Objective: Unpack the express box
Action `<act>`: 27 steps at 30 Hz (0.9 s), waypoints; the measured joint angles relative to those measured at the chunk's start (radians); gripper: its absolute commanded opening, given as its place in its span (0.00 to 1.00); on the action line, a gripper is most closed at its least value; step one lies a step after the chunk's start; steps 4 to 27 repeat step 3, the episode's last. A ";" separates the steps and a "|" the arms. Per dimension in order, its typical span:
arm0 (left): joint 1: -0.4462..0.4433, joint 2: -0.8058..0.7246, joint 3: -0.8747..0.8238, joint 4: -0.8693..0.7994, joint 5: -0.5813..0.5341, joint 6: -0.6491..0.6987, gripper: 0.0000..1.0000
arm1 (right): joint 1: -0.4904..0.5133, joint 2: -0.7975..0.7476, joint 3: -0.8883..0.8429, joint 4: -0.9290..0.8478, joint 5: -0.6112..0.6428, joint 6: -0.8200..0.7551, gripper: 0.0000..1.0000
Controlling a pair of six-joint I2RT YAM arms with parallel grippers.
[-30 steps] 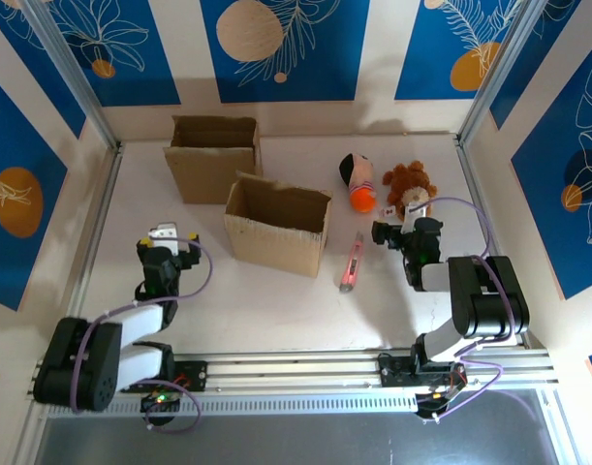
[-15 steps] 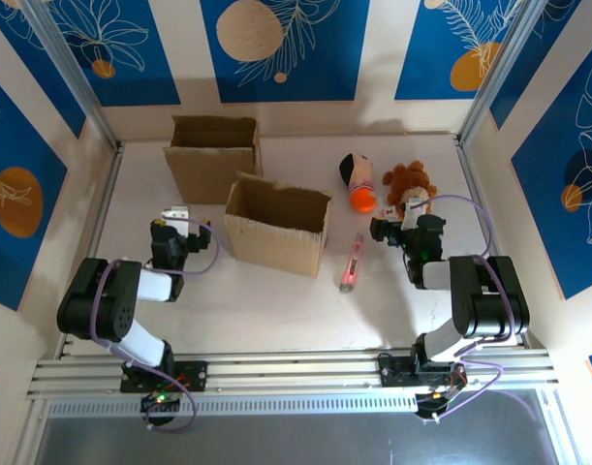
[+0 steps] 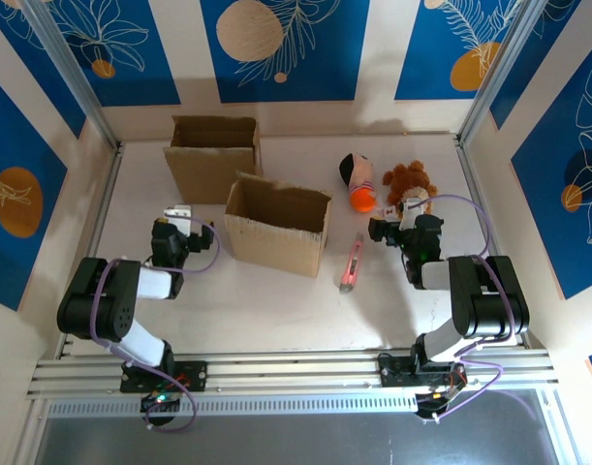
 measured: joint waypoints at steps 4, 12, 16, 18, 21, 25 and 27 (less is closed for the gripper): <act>0.005 0.000 0.000 -0.005 0.016 0.000 1.00 | 0.000 0.000 0.000 0.000 0.000 0.000 0.99; 0.005 0.000 0.000 -0.005 0.016 0.000 1.00 | 0.000 0.000 0.000 0.000 0.000 0.000 0.99; 0.005 0.000 0.000 -0.005 0.016 0.000 1.00 | 0.000 0.000 0.000 0.000 0.000 0.000 0.99; 0.005 0.000 0.000 -0.005 0.016 0.000 1.00 | 0.000 0.000 0.000 0.000 0.000 0.000 0.99; 0.005 0.000 0.000 -0.005 0.016 0.000 1.00 | 0.000 0.000 0.000 0.000 0.000 0.000 0.99; 0.005 0.000 0.000 -0.005 0.016 0.000 1.00 | 0.000 0.000 0.000 0.000 0.000 0.000 0.99; 0.005 0.000 0.000 -0.005 0.016 0.000 1.00 | 0.000 0.000 0.000 0.000 0.000 0.000 0.99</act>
